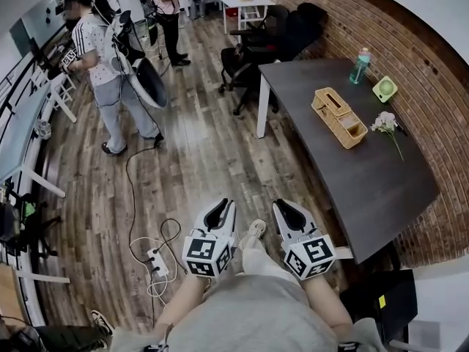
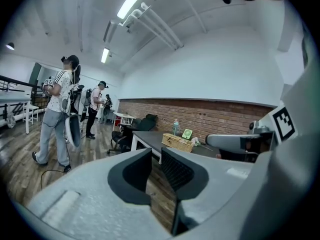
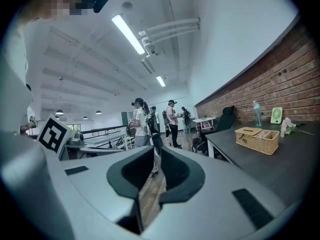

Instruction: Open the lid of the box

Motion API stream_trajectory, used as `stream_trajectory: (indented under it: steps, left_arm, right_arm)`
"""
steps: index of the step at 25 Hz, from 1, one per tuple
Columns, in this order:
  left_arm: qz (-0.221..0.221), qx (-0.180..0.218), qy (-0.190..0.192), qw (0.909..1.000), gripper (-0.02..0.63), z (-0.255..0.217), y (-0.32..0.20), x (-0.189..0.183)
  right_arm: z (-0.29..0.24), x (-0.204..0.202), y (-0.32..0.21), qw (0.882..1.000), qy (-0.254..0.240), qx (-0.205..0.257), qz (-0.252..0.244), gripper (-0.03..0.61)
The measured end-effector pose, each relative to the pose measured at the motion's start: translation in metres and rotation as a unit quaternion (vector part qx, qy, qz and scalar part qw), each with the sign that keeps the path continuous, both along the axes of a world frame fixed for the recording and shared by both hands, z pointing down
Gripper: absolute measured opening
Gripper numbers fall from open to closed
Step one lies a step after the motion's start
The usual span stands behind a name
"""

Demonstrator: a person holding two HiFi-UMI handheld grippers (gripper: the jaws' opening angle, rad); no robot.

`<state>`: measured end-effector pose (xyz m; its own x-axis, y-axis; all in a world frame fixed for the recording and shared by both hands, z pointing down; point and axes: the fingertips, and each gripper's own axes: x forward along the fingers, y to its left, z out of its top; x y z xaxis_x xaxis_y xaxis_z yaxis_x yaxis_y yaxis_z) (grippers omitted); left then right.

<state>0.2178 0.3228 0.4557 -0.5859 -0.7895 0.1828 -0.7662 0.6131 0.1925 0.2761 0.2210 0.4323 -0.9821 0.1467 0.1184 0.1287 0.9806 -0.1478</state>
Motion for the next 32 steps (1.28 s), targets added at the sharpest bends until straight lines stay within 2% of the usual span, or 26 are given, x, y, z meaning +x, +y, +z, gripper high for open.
stream_trajectory:
  steps: [6,12,32]
  left_arm:
    - [0.007,-0.005,-0.002,1.0000,0.094,0.006,-0.018,-0.037]
    - [0.010,-0.006,-0.005,0.9999,0.110,0.001,-0.048,-0.086]
    - [0.046,-0.002,-0.020,0.9987,0.117,-0.025,-0.176,-0.244]
  right_arm:
    - [0.003,-0.041,-0.019,1.000,-0.005,-0.001,0.001,0.112]
    - [-0.005,-0.091,-0.054,1.000,-0.013,0.009,0.011,0.152]
    - [-0.025,-0.242,-0.178,0.999,-0.018,0.023,0.042,0.169]
